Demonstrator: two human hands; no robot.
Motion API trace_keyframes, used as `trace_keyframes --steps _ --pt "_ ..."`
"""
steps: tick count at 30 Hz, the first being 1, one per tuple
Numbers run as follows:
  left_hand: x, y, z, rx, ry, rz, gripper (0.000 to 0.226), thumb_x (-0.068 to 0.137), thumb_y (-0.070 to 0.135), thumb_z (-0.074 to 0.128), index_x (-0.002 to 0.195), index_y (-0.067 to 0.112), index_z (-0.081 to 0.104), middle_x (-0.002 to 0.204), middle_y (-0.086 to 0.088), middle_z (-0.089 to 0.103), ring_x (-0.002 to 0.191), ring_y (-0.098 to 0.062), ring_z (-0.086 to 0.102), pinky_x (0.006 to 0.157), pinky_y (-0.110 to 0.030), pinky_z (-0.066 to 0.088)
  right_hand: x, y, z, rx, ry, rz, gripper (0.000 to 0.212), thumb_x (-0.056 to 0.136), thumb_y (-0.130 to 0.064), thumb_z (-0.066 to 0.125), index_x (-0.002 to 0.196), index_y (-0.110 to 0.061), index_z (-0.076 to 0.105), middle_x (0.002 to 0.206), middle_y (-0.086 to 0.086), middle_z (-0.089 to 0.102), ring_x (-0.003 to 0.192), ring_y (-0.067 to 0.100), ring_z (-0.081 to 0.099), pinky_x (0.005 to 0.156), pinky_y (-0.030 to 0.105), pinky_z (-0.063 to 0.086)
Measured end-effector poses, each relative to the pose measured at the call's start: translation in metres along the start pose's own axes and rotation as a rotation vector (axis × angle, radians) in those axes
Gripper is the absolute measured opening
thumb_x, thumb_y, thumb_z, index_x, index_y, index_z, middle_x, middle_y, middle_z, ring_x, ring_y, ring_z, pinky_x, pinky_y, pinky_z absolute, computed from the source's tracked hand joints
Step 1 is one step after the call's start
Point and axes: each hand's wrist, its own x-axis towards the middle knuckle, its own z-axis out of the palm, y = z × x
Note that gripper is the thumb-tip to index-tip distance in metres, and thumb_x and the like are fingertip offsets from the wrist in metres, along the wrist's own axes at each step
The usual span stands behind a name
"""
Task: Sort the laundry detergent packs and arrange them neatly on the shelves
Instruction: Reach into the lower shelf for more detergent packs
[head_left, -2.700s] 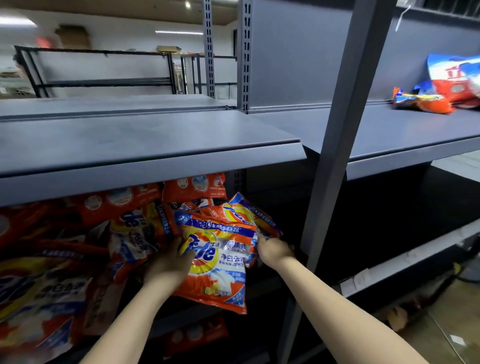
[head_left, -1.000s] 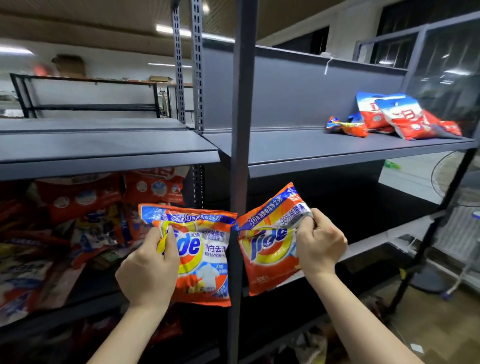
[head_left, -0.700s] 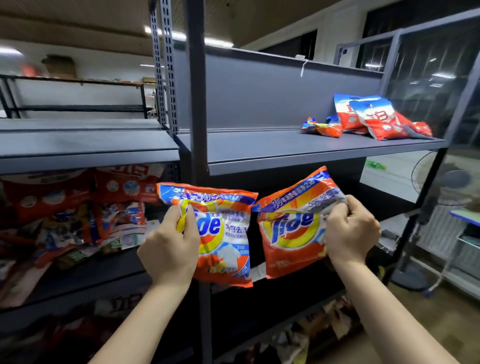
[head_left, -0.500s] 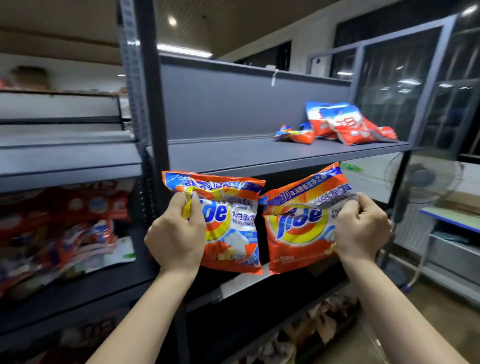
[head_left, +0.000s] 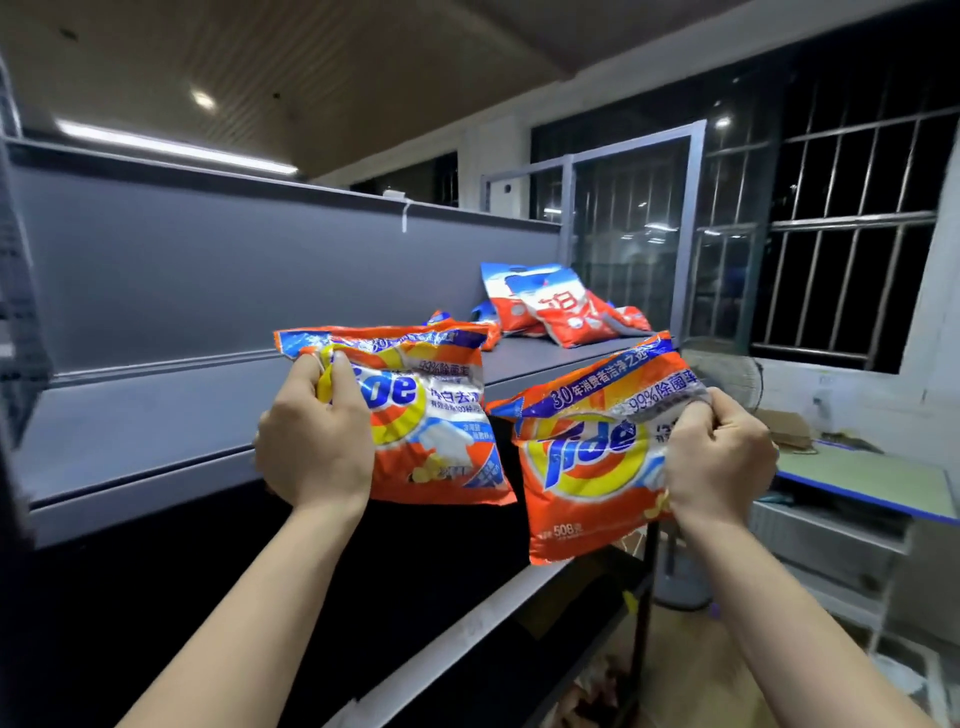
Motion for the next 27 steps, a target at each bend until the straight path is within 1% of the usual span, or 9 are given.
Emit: trace_keyframes --steps 3,8,11,13,15,17,21,25,27 --pt "0.024 0.007 0.048 0.0 0.026 -0.013 0.034 0.093 0.043 0.045 0.072 0.016 0.044 0.079 -0.018 0.062 0.076 -0.042 0.051 0.064 -0.037 0.034 0.029 0.017 0.028 0.014 0.002 0.006 0.025 0.078 -0.022 0.038 0.06 -0.01 0.05 0.052 -0.001 0.047 0.057 0.028 0.044 0.054 0.031 0.028" --pt "0.072 0.017 0.13 0.002 0.033 -0.059 0.029 0.095 0.041 0.04 0.079 0.018 0.05 0.089 -0.015 0.064 0.075 -0.032 0.042 0.067 -0.034 0.032 0.081 0.041 0.084 0.051 0.025 0.056 0.024 0.074 -0.024 0.036 0.063 -0.014 0.054 0.063 0.012 0.058 0.064 0.033 0.048 0.055 0.033 0.03" --pt "0.094 0.023 0.173 0.026 -0.01 -0.099 0.029 0.095 0.04 0.038 0.08 0.018 0.049 0.099 -0.019 0.063 0.08 -0.037 0.045 0.069 -0.036 0.031 0.108 0.056 0.112 0.045 0.05 0.075 0.03 0.073 -0.026 0.036 0.069 -0.01 0.061 0.071 0.019 0.063 0.069 0.036 0.053 0.06 0.037 0.039" --pt "0.104 0.023 0.196 0.063 -0.022 -0.122 0.029 0.095 0.04 0.037 0.081 0.019 0.051 0.103 -0.019 0.063 0.09 -0.042 0.051 0.07 -0.038 0.032 0.123 0.066 0.132 0.056 0.057 0.1 0.033 0.073 -0.026 0.036 0.073 -0.007 0.064 0.073 0.021 0.063 0.072 0.037 0.055 0.062 0.036 0.039" --pt "0.111 0.019 0.214 0.098 -0.003 -0.142 0.03 0.095 0.041 0.038 0.081 0.018 0.051 0.105 -0.019 0.062 0.095 -0.044 0.053 0.071 -0.038 0.033 0.136 0.074 0.155 0.076 0.043 0.138 0.029 0.072 -0.026 0.036 0.07 -0.008 0.06 0.069 0.02 0.054 0.071 0.034 0.053 0.063 0.033 0.034" --pt "0.116 0.013 0.228 0.124 0.026 -0.147 0.031 0.095 0.04 0.038 0.08 0.017 0.051 0.104 -0.02 0.062 0.094 -0.044 0.052 0.071 -0.039 0.033 0.146 0.076 0.182 0.115 0.007 0.18 0.02 0.07 -0.026 0.035 0.064 -0.013 0.049 0.063 0.009 0.046 0.068 0.03 0.047 0.062 0.033 0.034" --pt "0.122 0.002 0.252 0.188 0.074 -0.138 0.031 0.096 0.039 0.038 0.088 0.015 0.056 0.106 -0.02 0.061 0.097 -0.044 0.052 0.071 -0.039 0.032 0.162 0.073 0.247 0.178 -0.078 0.229 0.02 0.069 -0.024 0.034 0.056 -0.011 0.042 0.064 0.012 0.055 0.069 0.036 0.051 0.059 0.035 0.039" --pt "0.127 -0.006 0.276 0.256 0.141 -0.147 0.037 0.097 0.038 0.039 0.108 0.011 0.062 0.11 -0.02 0.061 0.101 -0.043 0.053 0.073 -0.04 0.034 0.176 0.074 0.316 0.234 -0.154 0.252 0.018 0.073 -0.018 0.036 0.059 -0.009 0.043 0.06 0.005 0.047 0.067 0.033 0.043 0.055 0.031 0.024" --pt "0.132 -0.007 0.288 0.273 0.187 -0.154 0.037 0.097 0.038 0.039 0.107 0.01 0.062 0.11 -0.02 0.061 0.101 -0.042 0.053 0.074 -0.04 0.035 0.184 0.077 0.353 0.252 -0.235 0.27 0.02 0.078 -0.015 0.038 0.059 -0.007 0.042 0.068 0.012 0.054 0.069 0.034 0.043 0.058 0.032 0.026"
